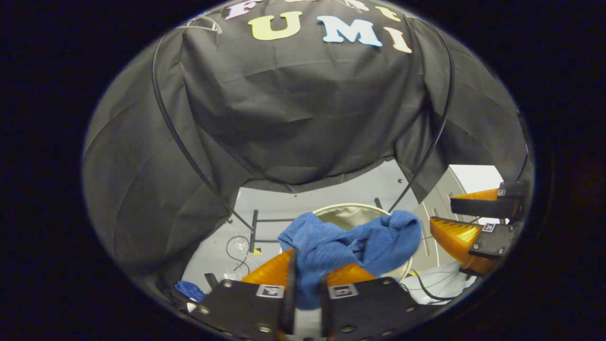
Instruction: Grasp the clothes on the hanger with both hands and then place them into the laundry hamper below.
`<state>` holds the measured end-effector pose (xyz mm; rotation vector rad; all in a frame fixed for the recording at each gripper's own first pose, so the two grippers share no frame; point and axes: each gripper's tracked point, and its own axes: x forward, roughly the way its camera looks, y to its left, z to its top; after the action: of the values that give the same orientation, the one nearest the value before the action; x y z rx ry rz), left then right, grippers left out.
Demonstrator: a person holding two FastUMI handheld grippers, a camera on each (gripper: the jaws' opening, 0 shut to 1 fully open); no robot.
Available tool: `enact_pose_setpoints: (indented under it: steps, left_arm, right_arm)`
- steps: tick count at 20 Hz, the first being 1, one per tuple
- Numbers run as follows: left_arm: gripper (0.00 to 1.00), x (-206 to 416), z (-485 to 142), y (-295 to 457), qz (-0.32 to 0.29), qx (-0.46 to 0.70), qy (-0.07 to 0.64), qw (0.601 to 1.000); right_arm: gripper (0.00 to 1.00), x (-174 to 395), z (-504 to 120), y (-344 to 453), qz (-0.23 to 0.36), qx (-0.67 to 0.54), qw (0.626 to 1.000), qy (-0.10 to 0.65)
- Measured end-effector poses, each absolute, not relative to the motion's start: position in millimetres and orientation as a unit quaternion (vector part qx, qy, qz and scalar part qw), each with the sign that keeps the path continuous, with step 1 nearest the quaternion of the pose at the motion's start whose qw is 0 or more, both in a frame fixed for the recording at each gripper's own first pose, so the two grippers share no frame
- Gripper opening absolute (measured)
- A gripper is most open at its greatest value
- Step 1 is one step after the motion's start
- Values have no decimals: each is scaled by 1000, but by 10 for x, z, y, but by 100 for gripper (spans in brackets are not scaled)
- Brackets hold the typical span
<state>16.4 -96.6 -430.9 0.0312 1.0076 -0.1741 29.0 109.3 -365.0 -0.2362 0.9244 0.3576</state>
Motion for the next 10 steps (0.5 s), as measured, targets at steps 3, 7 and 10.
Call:
enact_pose_setpoints:
  steps: [3, 7, 10]
  left_arm:
    - [93, 171, -4265, -854, -72, 31, 478, 875]
    - [94, 271, -4024, -820, -69, 18, 451, 890]
    - [94, 366, -3705, -736, -61, 8, 411, 910]
  right_arm:
    - [84, 267, -3650, 1104, 163, -113, 875, 442]
    - [93, 241, -3530, 1145, 157, -111, 882, 431]
    - [94, 231, -3322, 1212, 158, -106, 894, 406]
